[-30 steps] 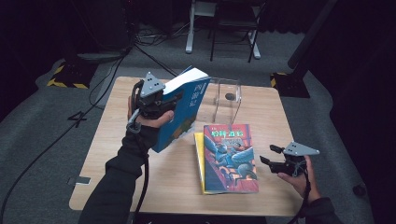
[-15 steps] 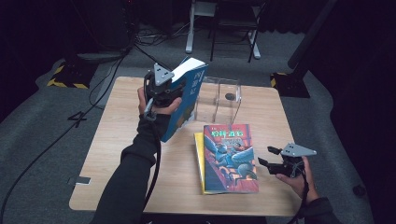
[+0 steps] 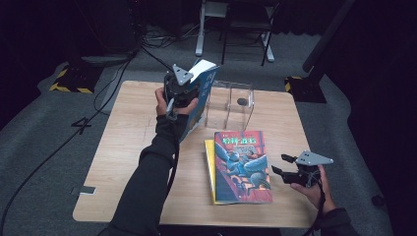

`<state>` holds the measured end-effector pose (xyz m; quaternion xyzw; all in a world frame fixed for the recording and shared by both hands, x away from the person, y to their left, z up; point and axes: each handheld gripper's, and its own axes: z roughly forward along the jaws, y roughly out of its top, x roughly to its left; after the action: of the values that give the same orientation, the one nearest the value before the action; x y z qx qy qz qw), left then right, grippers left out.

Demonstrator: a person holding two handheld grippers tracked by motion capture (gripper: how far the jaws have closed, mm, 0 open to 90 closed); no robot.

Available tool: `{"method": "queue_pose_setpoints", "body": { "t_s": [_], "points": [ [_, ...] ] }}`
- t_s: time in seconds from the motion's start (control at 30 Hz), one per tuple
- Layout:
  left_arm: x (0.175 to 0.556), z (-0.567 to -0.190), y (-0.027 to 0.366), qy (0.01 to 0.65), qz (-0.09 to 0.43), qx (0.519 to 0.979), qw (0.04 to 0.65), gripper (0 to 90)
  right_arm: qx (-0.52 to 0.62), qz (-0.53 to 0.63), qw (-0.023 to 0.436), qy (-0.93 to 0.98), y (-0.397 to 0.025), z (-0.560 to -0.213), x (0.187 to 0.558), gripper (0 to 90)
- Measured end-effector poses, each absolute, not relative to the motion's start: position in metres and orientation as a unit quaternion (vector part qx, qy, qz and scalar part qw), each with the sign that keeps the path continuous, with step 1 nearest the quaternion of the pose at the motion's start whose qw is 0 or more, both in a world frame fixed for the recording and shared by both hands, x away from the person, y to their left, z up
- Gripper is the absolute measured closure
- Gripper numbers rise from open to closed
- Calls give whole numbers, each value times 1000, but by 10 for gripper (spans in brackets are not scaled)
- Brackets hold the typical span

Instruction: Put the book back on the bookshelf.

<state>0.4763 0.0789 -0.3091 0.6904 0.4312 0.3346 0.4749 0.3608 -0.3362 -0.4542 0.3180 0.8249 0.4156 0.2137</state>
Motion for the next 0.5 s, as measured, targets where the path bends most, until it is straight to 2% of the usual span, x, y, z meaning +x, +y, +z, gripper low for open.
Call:
{"method": "queue_pose_setpoints", "body": {
  "t_s": [0.17, 0.5],
  "points": [
    [489, -316, 71, 440, 343, 686, 468, 604, 318, 413, 215, 826, -334, -455, 360, 339],
    [511, -323, 69, 443, 348, 671, 481, 604, 320, 415, 213, 825, -335, -456, 361, 338]
  ]
}}
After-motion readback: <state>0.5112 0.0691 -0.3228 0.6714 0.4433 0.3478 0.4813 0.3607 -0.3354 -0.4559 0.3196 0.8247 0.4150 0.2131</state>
